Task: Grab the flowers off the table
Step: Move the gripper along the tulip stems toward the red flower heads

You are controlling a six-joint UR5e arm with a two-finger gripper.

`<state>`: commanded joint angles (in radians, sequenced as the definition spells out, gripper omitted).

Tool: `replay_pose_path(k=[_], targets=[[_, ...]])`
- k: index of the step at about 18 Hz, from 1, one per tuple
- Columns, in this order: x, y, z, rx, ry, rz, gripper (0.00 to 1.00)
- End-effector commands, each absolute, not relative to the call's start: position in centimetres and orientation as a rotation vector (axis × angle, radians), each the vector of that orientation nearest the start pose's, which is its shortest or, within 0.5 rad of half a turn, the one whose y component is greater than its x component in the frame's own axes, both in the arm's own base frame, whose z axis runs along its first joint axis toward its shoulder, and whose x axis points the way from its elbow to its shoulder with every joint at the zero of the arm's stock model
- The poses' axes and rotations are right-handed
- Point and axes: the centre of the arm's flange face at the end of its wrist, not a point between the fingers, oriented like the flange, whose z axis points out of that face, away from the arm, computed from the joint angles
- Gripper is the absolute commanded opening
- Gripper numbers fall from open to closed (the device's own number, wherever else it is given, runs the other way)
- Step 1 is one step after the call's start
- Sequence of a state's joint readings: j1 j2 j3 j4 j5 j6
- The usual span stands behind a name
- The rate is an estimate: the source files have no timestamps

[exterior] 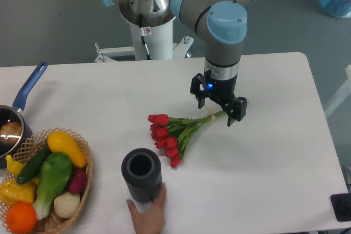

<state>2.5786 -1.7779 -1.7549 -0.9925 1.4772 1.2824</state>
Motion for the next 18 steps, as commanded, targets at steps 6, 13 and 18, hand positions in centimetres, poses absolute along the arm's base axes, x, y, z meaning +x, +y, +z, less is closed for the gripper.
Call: replay_pose_path(k=[6, 13, 18], targets=[[-39.8, 42.5, 34.4, -2.952, 0.426, 0.182, 1.00], [-38.9, 42.0, 31.5, -2.956, 0.429, 0.141, 1.00], [-38.9, 42.6, 28.8, -2.970, 0.456, 0.097, 1.00]])
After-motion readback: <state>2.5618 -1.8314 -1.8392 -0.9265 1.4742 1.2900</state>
